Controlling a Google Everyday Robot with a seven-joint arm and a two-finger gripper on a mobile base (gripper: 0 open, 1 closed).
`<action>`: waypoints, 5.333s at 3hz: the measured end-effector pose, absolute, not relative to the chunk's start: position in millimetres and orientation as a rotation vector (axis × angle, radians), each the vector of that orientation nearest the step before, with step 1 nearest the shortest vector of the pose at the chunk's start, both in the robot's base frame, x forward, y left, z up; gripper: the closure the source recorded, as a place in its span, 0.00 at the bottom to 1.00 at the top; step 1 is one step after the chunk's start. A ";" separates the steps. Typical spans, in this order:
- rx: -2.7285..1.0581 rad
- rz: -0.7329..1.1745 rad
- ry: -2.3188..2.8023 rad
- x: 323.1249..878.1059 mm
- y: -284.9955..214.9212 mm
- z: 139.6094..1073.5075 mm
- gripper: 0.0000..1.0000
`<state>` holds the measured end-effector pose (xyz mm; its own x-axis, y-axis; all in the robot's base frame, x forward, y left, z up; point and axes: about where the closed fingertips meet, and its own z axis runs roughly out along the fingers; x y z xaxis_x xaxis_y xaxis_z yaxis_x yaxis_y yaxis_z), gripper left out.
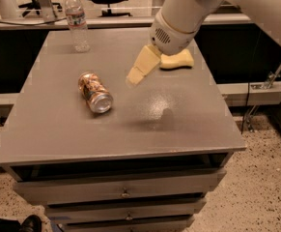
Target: Place orange can upright
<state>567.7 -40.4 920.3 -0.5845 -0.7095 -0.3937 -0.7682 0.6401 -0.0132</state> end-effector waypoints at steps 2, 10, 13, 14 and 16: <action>-1.097 0.245 2.540 567.7 -35.6 919.9 0.00; -0.839 0.269 2.791 589.8 148.3 859.1 0.00; -0.913 0.142 2.814 586.4 139.5 843.0 0.00; -0.936 0.133 2.803 587.8 142.6 839.3 0.19; -0.957 0.112 2.783 593.4 145.4 840.4 0.65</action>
Offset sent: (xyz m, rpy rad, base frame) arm 0.0001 0.0050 -0.0004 0.0184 0.0215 -0.0571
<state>593.4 145.4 840.4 -0.7716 -0.6006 -0.2096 -0.6155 0.7881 0.0077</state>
